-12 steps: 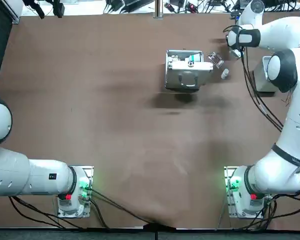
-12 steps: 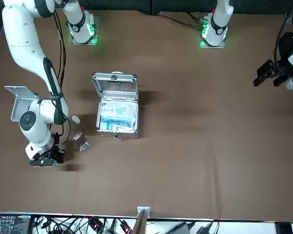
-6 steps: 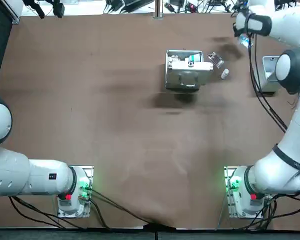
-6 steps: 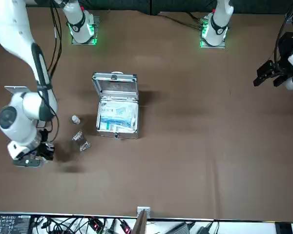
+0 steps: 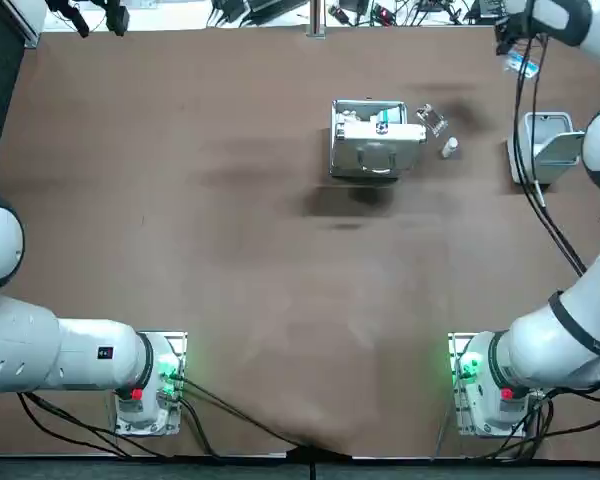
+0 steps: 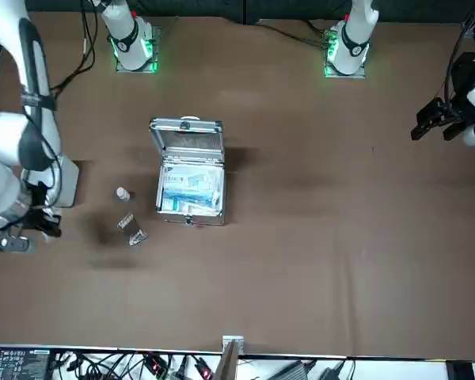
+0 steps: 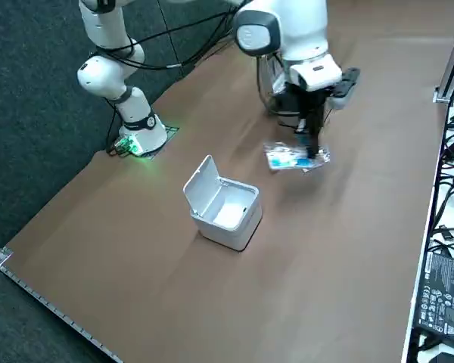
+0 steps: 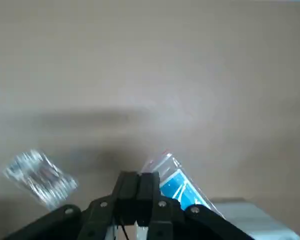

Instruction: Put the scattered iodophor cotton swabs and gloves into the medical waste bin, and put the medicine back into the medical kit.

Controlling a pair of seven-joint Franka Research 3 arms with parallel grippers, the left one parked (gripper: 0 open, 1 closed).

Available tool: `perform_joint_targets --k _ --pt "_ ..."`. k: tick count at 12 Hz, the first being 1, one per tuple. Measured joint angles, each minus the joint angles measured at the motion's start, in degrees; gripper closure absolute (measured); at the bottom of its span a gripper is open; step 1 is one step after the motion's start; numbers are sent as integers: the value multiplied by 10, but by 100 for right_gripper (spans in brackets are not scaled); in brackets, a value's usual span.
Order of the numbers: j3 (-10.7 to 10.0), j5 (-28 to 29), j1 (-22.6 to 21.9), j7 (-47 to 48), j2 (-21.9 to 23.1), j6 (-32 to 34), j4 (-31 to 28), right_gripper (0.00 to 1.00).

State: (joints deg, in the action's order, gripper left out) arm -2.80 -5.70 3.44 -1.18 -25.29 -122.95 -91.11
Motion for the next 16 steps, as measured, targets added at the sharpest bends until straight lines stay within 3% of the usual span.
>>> perform_joint_targets --k 5,12,13,16 --pt "-2 0 81 -114 6 96 -19 99" --pt "-2 -1 100 -131 -16 141 -53 97" --pt "-2 -2 100 -134 -18 141 -53 92" --pt "-2 -2 100 -139 -18 143 -49 59"
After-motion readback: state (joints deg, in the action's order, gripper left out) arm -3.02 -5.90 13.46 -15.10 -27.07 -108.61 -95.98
